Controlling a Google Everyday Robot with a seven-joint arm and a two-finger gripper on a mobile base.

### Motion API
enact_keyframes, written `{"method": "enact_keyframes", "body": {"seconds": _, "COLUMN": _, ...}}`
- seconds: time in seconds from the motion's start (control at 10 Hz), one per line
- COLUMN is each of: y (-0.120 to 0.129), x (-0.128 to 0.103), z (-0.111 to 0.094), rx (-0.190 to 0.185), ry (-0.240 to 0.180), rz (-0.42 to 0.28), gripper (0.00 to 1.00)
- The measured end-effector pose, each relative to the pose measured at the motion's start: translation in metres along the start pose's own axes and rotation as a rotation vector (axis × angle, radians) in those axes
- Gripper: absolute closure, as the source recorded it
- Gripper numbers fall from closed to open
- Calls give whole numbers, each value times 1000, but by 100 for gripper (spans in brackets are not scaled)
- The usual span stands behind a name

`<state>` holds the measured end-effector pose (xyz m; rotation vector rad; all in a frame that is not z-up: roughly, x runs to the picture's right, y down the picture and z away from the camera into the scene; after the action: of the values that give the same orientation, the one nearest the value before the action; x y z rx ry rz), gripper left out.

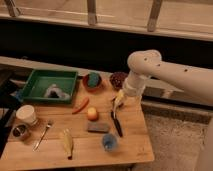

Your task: Place eraser in metal cup

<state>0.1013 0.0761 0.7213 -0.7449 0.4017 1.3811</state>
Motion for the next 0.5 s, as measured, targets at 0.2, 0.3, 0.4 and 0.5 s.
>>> {"method": "enact_keyframes", "body": {"seconds": 0.2, "y": 38, "x": 3, "z": 15, "rx": 3, "ry": 25, "rz": -119, "gripper": 32}}
{"method": "enact_keyframes", "body": {"seconds": 0.3, "y": 62, "x": 8, "z": 24, "rx": 2, "ry": 37, "rz": -190, "gripper": 32}}
{"method": "enact_keyframes", "body": {"seconds": 0.4, "y": 76, "x": 10, "z": 29, "rx": 2, "ry": 44, "rz": -234, "gripper": 32}}
{"method": "enact_keyframes", "body": {"seconds": 0.5, "y": 96, "x": 14, "z": 37, "rx": 8, "ry": 53, "rz": -299, "gripper": 32}}
